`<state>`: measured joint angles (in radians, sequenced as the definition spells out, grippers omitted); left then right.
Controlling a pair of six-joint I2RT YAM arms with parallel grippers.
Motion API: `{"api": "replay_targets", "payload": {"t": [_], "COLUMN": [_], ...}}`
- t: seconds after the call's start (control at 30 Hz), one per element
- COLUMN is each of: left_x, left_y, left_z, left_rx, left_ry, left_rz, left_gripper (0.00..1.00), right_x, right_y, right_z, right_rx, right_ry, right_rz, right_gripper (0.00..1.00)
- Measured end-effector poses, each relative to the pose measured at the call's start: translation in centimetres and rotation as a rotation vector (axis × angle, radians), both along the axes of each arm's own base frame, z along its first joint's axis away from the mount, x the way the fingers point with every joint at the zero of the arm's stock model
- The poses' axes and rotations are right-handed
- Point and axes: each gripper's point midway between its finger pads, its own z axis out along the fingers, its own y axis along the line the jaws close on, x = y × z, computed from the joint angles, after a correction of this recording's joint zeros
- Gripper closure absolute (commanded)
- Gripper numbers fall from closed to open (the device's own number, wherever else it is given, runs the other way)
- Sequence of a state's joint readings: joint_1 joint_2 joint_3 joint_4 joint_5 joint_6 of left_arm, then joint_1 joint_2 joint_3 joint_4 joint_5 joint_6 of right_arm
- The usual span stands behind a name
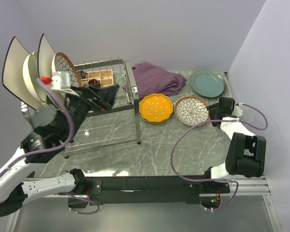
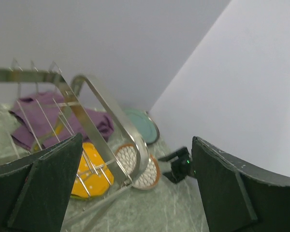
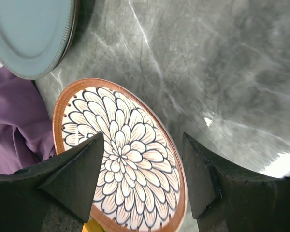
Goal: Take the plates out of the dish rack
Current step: Place the plate at the center of the board, then unload the plate from the dish rack.
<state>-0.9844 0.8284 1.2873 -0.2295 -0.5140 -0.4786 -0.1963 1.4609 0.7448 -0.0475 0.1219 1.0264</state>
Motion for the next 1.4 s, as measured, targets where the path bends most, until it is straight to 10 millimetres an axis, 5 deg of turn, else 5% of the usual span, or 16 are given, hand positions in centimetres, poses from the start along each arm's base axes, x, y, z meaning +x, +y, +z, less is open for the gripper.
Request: {"api": "replay_targets", "payload": {"t": [0.13,0.3,0.47,0.6,0.73,1.03,1.4], "left_x": [-0.3,-0.6,0.5,2.5,4.2,4.2,4.0], "left_y": [2.8,7.8,10.9,10.7,10.3,12.4,13.1], "left_z": [3.2,6.5,8.6,8.4,6.4,4.8,3.5], "left_rx": [-0.015,-0.041,0.025,0.155,0.34,0.531,0.638], "left_ry": [-0.029,-0.068,-0.054,-0.003,0.04,0.105,0.156], "left_rz": [0.081,0.247,0.442,0.587,0.707,0.899,0.973], "left_gripper": [0.0,0.01,0.05,0.18,0.18,0.21,0.25], "right_x": [-0.8,-0.7,-3.1,-7.5,-9.4,-9.5,-10.0], "right_y": [0.1,3.5,14.2,18.9,19.9,22.3,22.0], "right_z": [1.9,8.5,17.8,22.8,23.1,19.5,20.5], "right_rx": [-0.029,-0.081,-0.16,-0.189,-0.194,-0.182,-0.228], "right_ry": [0.001,-0.153,-0.423,-0.618,-0.673,-0.579,-0.614], "right_rz": [0.029,0.22,0.577,0.747,0.797,0.888,0.867], "right_gripper": [0.33,0.31,0.32,0.31,0.32,0.33,0.33]}}
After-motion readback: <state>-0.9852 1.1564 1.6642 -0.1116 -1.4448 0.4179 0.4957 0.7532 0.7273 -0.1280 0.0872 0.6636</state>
